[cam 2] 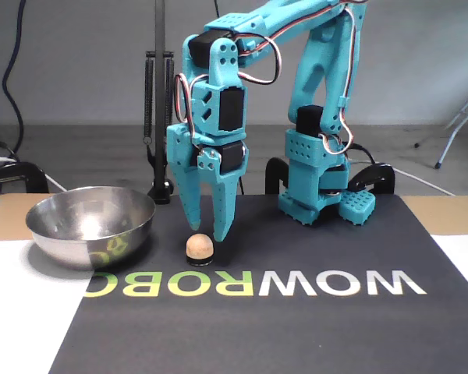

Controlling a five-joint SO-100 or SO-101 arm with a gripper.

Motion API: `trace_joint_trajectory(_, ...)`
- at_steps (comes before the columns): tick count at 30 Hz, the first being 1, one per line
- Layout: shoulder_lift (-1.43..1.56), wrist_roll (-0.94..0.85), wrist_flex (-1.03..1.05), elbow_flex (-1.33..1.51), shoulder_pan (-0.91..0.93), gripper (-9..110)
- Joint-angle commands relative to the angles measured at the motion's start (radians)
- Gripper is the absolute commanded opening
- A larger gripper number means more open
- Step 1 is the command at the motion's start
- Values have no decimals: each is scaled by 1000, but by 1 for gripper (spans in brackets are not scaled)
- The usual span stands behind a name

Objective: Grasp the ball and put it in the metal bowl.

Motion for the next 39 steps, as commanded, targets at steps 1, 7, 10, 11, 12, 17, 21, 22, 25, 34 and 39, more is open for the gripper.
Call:
trace_joint_trajectory(1, 6, -5, -3, -5, -2, 53)
trace_joint_trajectory(7, 8, -6, -3, -3, -2, 62)
trace_joint_trajectory(10, 5, -6, -3, -3, 6, 62)
trace_joint_trajectory(11, 5, -6, -3, -3, 14, 62)
trace_joint_trajectory(12, 5, -6, -3, -3, 18, 62)
trace_joint_trajectory(17, 5, -6, -3, -3, 26, 62)
trace_joint_trajectory(21, 3, -6, -3, -5, 26, 62)
trace_joint_trajectory(22, 2, -6, -3, -5, 28, 62)
trace_joint_trajectory(25, 2, -6, -5, -5, 28, 62)
trace_joint_trajectory(34, -52, -6, -37, -15, 28, 62)
trace_joint_trajectory(39, -87, -2, -87, -18, 28, 62)
